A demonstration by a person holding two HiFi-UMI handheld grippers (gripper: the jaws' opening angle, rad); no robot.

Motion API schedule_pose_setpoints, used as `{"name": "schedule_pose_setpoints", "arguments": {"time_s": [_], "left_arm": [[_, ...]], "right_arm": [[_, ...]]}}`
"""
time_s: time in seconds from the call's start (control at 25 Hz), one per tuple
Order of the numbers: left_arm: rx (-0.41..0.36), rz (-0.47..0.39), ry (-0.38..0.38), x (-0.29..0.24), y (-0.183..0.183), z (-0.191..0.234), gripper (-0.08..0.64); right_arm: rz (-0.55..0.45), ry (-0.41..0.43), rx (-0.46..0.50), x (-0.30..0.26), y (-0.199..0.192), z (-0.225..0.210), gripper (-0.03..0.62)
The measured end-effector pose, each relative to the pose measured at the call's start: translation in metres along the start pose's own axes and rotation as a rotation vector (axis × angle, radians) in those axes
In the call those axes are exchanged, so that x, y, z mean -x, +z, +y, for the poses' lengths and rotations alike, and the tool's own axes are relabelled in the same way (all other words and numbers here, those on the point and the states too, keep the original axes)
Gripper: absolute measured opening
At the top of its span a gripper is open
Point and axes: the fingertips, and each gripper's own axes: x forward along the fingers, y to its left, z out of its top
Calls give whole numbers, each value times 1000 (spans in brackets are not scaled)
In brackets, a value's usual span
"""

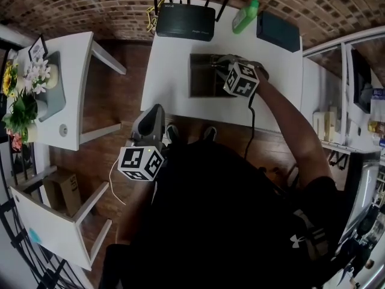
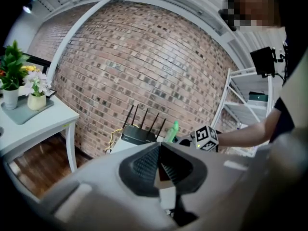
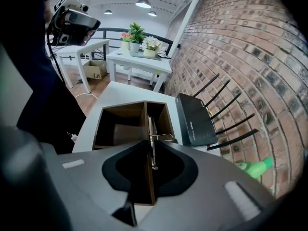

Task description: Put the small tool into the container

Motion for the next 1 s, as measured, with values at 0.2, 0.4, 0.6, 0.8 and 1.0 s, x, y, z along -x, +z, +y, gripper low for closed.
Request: {"name": "schedule_pose_setpoints", "arguments": {"time_s": [0.2,0.4,0.6,0.8,1.0], "left_arm": [[-4,7,-46,-2,3,2,6],[-1,55,-134,-8,-8,-2,6],[-18,162,-256,-17,-39,-13,6],[-51,229,-335,-18,-64,-37,6],[-73,211,-351,-8,-67,-76,6]], "right_arm": [[-10,-54,-59,17,0,0,57],[-84,-147,-297,58,-11,12,28],[-327,-253,-895,106,-45,45,12],[-513,-377,-1397,158,-90,100,11],[-619,-446,-1555,198,-118,142,11]]}}
